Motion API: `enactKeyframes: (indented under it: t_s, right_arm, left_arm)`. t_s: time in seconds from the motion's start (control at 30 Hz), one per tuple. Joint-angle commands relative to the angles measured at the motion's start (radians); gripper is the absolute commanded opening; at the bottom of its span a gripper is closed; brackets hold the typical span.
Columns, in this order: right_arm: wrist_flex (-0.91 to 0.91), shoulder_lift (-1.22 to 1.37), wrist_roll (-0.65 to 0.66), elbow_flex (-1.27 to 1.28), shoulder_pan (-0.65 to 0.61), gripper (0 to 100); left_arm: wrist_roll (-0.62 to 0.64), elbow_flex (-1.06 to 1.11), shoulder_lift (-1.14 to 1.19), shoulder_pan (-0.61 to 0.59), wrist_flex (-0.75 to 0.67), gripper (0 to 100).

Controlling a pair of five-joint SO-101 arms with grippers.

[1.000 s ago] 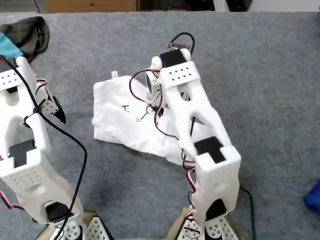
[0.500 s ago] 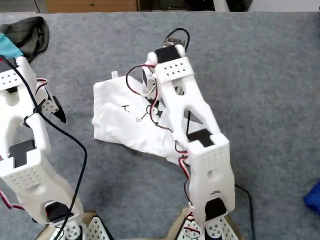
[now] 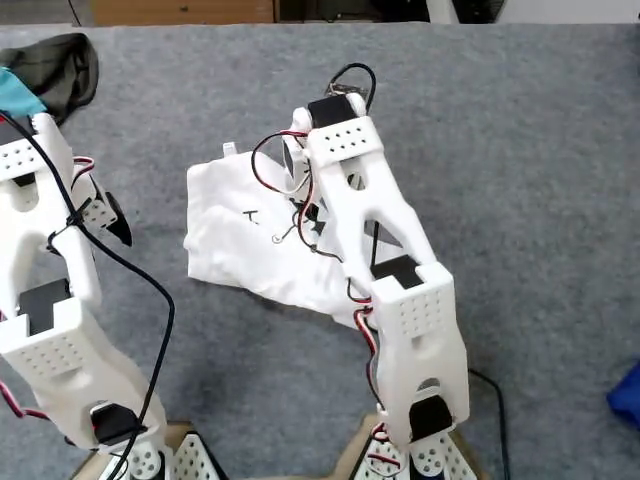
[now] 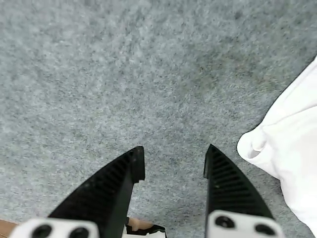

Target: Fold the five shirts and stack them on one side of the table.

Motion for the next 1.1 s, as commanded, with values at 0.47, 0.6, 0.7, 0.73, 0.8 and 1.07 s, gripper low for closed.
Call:
enactKeyframes:
  t_s: [0.47,0.6,0.7,0.73,0.8,1.07]
  right_arm:
    - [-0.04,0.054,-0.002,-0.048,0.07,5.2]
    - [-0.032,0.053,-0.005,-0.048,0.071,5.1]
    - [0.014,0.053,-0.005,-0.05,0.07,5.1]
    - [0.026,0.053,-0.005,-0.05,0.07,5.1]
    - [0.034,0.053,-0.003,-0.05,0.076,4.1]
    - [0.037,0.051,0.0,-0.05,0.088,0.6]
  left_arm:
    - [-0.005,-0.008,-0.01,0.051,-0.006,21]
    - [-0.005,-0.008,-0.01,0.052,-0.006,21]
    - [-0.005,-0.008,-0.01,0.049,-0.006,21]
    - [-0.005,-0.008,-0.008,0.049,-0.006,21]
    - [-0.006,-0.008,-0.007,0.049,-0.006,21]
    - [-0.006,-0.006,-0.007,0.048,-0.006,21]
